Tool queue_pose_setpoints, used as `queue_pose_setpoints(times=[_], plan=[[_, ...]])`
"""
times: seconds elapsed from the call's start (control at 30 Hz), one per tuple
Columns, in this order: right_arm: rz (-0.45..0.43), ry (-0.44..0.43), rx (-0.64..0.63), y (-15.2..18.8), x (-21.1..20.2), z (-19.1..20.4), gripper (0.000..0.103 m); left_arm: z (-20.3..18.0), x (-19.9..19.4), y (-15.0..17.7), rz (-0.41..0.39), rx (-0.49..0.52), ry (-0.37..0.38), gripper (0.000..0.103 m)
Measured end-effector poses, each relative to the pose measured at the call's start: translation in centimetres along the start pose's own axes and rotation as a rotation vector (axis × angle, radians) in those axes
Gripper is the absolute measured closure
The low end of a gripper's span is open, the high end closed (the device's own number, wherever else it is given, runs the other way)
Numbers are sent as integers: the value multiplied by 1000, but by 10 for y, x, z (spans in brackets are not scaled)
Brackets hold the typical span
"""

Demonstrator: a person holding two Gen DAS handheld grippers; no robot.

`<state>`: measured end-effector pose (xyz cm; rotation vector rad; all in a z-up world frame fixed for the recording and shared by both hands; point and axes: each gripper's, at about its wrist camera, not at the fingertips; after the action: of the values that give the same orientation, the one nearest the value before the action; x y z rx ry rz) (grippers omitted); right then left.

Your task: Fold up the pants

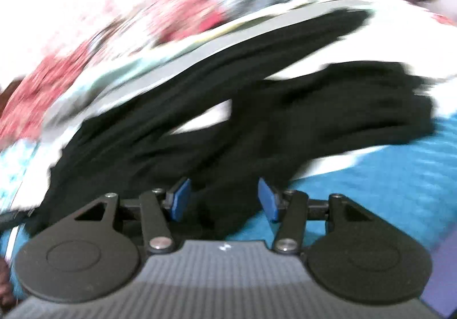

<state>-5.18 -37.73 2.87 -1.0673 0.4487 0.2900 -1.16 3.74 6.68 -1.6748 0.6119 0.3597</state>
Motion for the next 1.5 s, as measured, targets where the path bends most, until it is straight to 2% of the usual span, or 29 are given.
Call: queue_pose_setpoints(times=[0.17, 0.3, 0.43, 0.5, 0.53, 0.57, 0.63, 0.73, 0.83, 0.9, 1.0, 1.1, 1.13, 1.23, 1.3, 1.33, 1.43, 1.5], plan=[[-143, 173, 194, -27, -24, -81, 48, -24, 18, 2, 66, -1, 37, 61], [-137, 193, 415, -26, -18, -131, 46, -27, 30, 7, 120, -29, 15, 61], [-128, 169, 521, -18, 5, -141, 46, -25, 40, 13, 169, -53, -21, 60], [-131, 156, 492, -23, 11, -142, 46, -25, 45, 15, 185, -59, -35, 60], [-123, 155, 456, -25, 18, -137, 49, -27, 46, 15, 188, -54, -41, 60], [-112, 176, 409, -29, 21, -130, 67, -28, 47, 14, 190, -48, -47, 59], [-99, 212, 335, -39, 24, -121, 87, -32, 48, 14, 196, -36, -59, 59], [-228, 280, 267, -68, 1, -136, 90, -33, 46, 11, 196, -34, -71, 58], [-381, 467, 239, -106, -27, -168, 91, -35, 46, 12, 200, -21, -80, 57], [-419, 542, 265, -120, -38, -196, 91, -38, 49, 14, 210, -14, -82, 57], [-342, 597, 261, -122, -27, -227, 91, -47, 51, 18, 217, 18, -79, 55], [-237, 671, 147, -106, -2, -233, 91, -54, 51, 18, 222, 49, -81, 52], [-221, 680, 153, -98, 2, -237, 91, -55, 50, 18, 225, 53, -79, 52], [-251, 680, 200, -90, -4, -240, 86, -51, 47, 18, 233, 48, -73, 52], [-265, 681, 227, -91, -16, -243, 72, -46, 44, 16, 232, 37, -68, 52], [-290, 695, 238, -92, -25, -241, 58, -44, 41, 15, 226, 33, -66, 52], [-381, 750, 238, -98, -54, -230, 57, -35, 24, 9, 177, 25, -71, 52], [-413, 683, 205, -104, -68, -210, 59, -26, 11, 4, 126, 19, -92, 49]])
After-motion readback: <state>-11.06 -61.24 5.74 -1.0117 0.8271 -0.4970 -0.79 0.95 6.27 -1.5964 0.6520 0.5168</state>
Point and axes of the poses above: each gripper's, at about its wrist camera, not at the fingertips, and x roughly the way its jaws point, z to its left, y to its underside, and after that the axes turned 9 degrees about -z, right-handed
